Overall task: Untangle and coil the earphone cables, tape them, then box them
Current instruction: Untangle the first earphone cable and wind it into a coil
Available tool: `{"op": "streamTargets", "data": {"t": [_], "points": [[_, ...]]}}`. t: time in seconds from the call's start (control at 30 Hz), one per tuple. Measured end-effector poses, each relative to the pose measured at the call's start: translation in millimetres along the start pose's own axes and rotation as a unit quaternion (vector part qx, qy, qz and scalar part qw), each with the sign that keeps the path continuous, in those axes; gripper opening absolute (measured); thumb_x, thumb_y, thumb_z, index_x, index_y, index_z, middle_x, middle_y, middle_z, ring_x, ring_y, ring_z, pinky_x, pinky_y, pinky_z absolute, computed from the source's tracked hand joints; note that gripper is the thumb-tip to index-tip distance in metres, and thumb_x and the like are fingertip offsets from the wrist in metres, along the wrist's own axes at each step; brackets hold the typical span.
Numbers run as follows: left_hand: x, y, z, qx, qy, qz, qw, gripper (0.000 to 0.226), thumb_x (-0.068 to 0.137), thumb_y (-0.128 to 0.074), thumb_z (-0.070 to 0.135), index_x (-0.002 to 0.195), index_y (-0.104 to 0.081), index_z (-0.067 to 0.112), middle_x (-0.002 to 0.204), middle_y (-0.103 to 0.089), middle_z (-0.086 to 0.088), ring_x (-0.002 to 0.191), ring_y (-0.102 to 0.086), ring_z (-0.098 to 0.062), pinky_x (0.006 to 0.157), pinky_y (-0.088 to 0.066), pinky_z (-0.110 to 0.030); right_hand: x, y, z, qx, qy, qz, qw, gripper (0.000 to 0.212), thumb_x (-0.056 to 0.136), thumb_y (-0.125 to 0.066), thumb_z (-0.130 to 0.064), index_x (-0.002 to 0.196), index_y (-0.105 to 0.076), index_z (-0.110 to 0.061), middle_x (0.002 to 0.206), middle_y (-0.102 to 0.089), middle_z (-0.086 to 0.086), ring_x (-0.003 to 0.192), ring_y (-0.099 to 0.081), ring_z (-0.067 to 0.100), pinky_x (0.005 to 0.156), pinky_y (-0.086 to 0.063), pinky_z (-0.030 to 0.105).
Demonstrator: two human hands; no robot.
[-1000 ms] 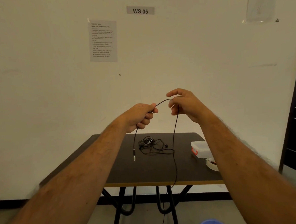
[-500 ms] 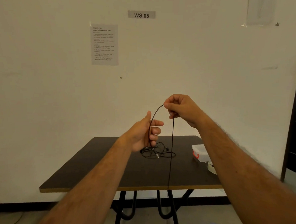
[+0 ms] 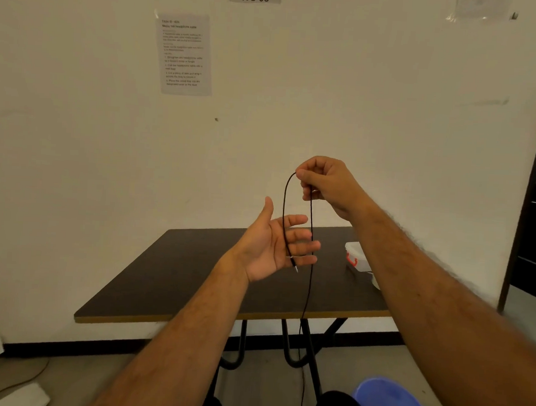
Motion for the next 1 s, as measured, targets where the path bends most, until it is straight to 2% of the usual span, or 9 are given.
{"op": "streamTargets", "data": {"t": [0.17, 0.33, 0.47, 0.57, 0.63, 0.83, 0.93, 1.0], "points": [[-5.9, -10.8, -12.7, -0.060, -0.013, -0.021, 0.998, 0.081, 0.095, -0.020, 0.068, 0.090, -0.075, 0.009, 0.070, -0.071, -0.010, 0.088, -0.072, -0.035, 0.102, -0.042, -0.057, -9.1, -5.4, 10.7, 0.016, -0.007, 0.000, 1.000, 0.005, 0.095, -0.063, -0.011, 0.092, -0.065, -0.008, 0.070, -0.061, 0.006, 0.059, -0.057, 0.017, 0.065, -0.056, 0.034], [-9.9, -5.8, -22.3, -0.053, -0.002, 0.027, 0.998, 0.077, 0.094, -0.021, 0.070, 0.098, -0.068, 0.009, 0.063, -0.065, -0.007, 0.071, -0.071, -0.027, 0.095, -0.047, -0.055, -16.4, -7.6, 21.1, 0.023, -0.015, 0.007, 1.000, 0.005, 0.095, -0.062, -0.010, 0.093, -0.065, -0.006, 0.071, -0.061, 0.006, 0.058, -0.057, 0.015, 0.064, -0.056, 0.034], [-17.2, -5.1, -33.2, -0.063, 0.012, 0.047, 0.997, 0.077, 0.092, -0.020, 0.073, 0.101, -0.065, 0.010, 0.059, -0.050, 0.000, 0.052, -0.056, -0.015, 0.075, -0.056, -0.043, -22.4, -11.1, 30.9, 0.029, -0.027, 0.013, 0.999, 0.006, 0.095, -0.061, -0.010, 0.092, -0.065, -0.007, 0.071, -0.062, 0.005, 0.058, -0.059, 0.015, 0.062, -0.056, 0.034], [-22.0, -6.3, -37.3, -0.073, 0.019, 0.047, 0.996, 0.078, 0.090, -0.022, 0.076, 0.094, -0.067, 0.012, 0.054, -0.035, 0.005, 0.042, -0.033, -0.008, 0.052, -0.044, -0.027, -27.7, -17.1, 38.4, 0.038, -0.034, 0.015, 0.999, 0.006, 0.095, -0.061, -0.010, 0.091, -0.065, -0.007, 0.071, -0.063, 0.005, 0.059, -0.060, 0.015, 0.062, -0.055, 0.033], [-25.2, -7.4, -40.8, -0.073, 0.022, 0.047, 0.996, 0.079, 0.089, -0.021, 0.077, 0.092, -0.066, 0.012, 0.052, -0.032, 0.006, 0.040, -0.026, -0.007, 0.045, -0.032, -0.022, -33.1, -21.1, 45.6, 0.045, -0.043, 0.016, 0.998, 0.006, 0.096, -0.061, -0.010, 0.092, -0.064, -0.006, 0.071, -0.063, 0.005, 0.059, -0.060, 0.014, 0.061, -0.055, 0.032], [-39.6, -4.9, -62.1, -0.048, 0.031, 0.059, 0.997, 0.077, 0.089, -0.022, 0.077, 0.091, -0.065, 0.013, 0.051, -0.030, 0.007, 0.038, -0.023, -0.005, 0.039, -0.020, -0.020, -57.9, -39.5, 81.8, 0.073, -0.073, 0.015, 0.995, 0.007, 0.095, -0.062, -0.009, 0.088, -0.064, -0.007, 0.066, -0.061, 0.006, 0.055, -0.056, 0.019, 0.055, -0.051, 0.031], [-46.2, -2.2, -70.6, -0.046, 0.030, 0.062, 0.997, 0.076, 0.088, -0.022, 0.077, 0.090, -0.065, 0.014, 0.052, -0.030, 0.007, 0.038, -0.022, -0.004, 0.040, -0.018, -0.020, -78.5, -50.6, 109.3, 0.063, -0.112, 0.016, 0.992, 0.008, 0.094, -0.064, -0.011, 0.086, -0.065, -0.012, 0.069, -0.062, 0.002, 0.060, -0.058, 0.012, 0.061, -0.051, 0.027], [-50.3, -2.2, -74.4, -0.044, 0.027, 0.061, 0.997, 0.076, 0.089, -0.020, 0.076, 0.090, -0.064, 0.014, 0.051, -0.031, 0.007, 0.038, -0.023, -0.004, 0.041, -0.016, -0.020, -94.5, -65.1, 124.1, 0.063, -0.141, 0.005, 0.988, 0.007, 0.091, -0.065, -0.013, 0.085, -0.064, -0.014, 0.070, -0.063, -0.003, 0.064, -0.060, 0.008, 0.073, -0.053, 0.031]]}}
Point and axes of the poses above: each hand's wrist, its own x-axis towards the middle knuckle, its own y-axis out of the back of the hand, z = x × y, the point moved 10 cm from there along x, towards the middle knuckle
